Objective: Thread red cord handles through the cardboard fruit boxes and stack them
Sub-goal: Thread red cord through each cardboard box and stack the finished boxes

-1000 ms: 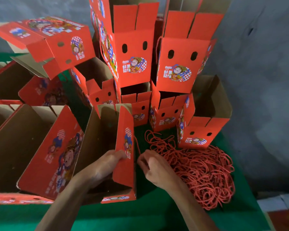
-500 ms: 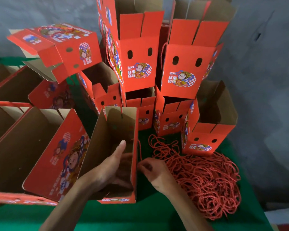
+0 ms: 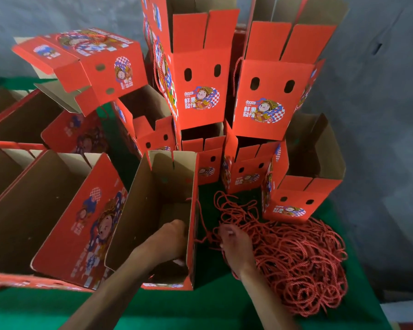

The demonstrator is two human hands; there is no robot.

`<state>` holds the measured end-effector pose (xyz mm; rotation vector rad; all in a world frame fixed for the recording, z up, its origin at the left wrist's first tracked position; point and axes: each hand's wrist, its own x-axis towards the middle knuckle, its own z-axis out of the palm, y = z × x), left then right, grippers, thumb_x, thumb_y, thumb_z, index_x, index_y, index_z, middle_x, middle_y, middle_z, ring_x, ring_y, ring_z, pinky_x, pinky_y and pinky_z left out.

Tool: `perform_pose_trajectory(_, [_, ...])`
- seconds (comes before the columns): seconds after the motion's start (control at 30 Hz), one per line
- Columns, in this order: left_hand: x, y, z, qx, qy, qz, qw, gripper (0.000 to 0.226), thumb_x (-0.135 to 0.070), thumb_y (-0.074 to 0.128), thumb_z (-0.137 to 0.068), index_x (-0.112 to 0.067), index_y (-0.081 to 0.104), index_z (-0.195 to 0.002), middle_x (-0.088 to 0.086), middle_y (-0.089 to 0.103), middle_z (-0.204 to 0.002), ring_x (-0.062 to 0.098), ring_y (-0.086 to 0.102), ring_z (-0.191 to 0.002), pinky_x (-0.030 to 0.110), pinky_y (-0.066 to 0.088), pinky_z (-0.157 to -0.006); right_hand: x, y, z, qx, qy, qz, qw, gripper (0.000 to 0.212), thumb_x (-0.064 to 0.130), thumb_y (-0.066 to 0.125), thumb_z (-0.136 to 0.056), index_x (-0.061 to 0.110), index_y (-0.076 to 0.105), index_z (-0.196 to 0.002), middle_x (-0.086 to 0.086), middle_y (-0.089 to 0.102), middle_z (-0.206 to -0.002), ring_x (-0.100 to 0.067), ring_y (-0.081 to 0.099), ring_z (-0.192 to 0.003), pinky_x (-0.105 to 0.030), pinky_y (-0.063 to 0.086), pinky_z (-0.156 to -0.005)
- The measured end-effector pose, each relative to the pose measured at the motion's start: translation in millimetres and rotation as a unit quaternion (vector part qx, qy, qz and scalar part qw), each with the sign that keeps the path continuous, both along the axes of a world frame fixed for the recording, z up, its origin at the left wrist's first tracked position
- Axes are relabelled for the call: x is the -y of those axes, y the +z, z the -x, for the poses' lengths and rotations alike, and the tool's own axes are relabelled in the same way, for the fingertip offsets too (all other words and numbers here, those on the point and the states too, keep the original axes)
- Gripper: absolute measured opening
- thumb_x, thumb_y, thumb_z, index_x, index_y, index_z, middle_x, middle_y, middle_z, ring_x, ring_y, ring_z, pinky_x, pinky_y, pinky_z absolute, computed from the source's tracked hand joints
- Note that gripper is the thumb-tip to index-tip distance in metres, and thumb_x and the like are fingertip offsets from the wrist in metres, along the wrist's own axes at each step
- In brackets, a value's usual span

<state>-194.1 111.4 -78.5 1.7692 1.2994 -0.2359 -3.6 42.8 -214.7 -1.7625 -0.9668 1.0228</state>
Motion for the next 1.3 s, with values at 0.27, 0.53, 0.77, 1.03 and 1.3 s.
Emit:
perform_pose_trajectory(0.27, [3.6,5.3,11.0,0.087,0.079,-0.026,0.993,0.02,-0.025,0.058,-0.101,-0.024,0.058,-0.121,0.001,0.071,-0.11,0.013,0.074,-0.093,0.036,0.063,-0.081,1.3,-55.5,17.5,0.376,0.222,0.088,0.896,0.045,0.025,0.047,-0.105,0.025,0.048,-0.15,0.002,0.037,-0.157,-0.018,0.047,-0.137,-0.027,0.042,-0.111])
perform_pose_trajectory(0.53, [-18.1,59.6,79.6,0.005,-0.103,-0.427,0.898,0.058,0.009,0.056,-0.083,-0.037,0.068,-0.117,-0.019,0.045,-0.149,-0.003,0.027,-0.145,0.011,0.023,-0.113,-9.3,-37.1,29.0,0.391,0.25,0.129,0.876,0.019,0.036,0.058,-0.099,0.026,0.065,-0.114,0.004,0.071,-0.115,-0.015,0.068,-0.103,-0.028,0.056,-0.091])
perform_pose_trajectory(0.77, [-33.8,67.6,110.6,-0.058,-0.181,-0.425,0.885,0.04,-0.017,0.053,-0.098,-0.045,0.066,-0.125,-0.019,0.018,-0.164,0.0,-0.005,-0.153,0.018,-0.008,-0.12,-4.7,-2.3,30.3,0.066,0.157,0.056,0.984,0.032,0.043,0.07,-0.096,0.013,0.073,-0.084,0.005,0.077,-0.082,-0.01,0.071,-0.073,-0.029,0.056,-0.073])
perform_pose_trajectory(1.03, [-27.2,67.7,94.2,-0.042,-0.187,-0.454,0.87,0.017,-0.041,0.062,-0.094,-0.048,0.07,-0.108,-0.029,0.054,-0.138,-0.007,0.031,-0.142,0.037,-0.004,-0.126,-14.9,10.6,-12.1,-0.094,-0.126,0.009,0.987,0.032,-0.02,0.053,-0.091,0.002,0.072,-0.078,-0.013,0.073,-0.075,-0.027,0.065,-0.076,-0.04,0.052,-0.074])
perform_pose_trajectory(1.3, [-16.7,58.9,23.7,-0.052,-0.211,-0.448,0.867,0.025,-0.052,0.057,-0.094,-0.037,0.067,-0.111,-0.014,0.061,-0.11,0.008,0.057,-0.114,0.03,0.045,-0.095,12.1,41.8,-45.3,-0.017,-0.206,-0.103,0.973,0.013,0.006,0.068,-0.096,0.011,0.073,-0.085,-0.005,0.074,-0.075,-0.005,0.062,-0.064,-0.015,0.045,-0.058])
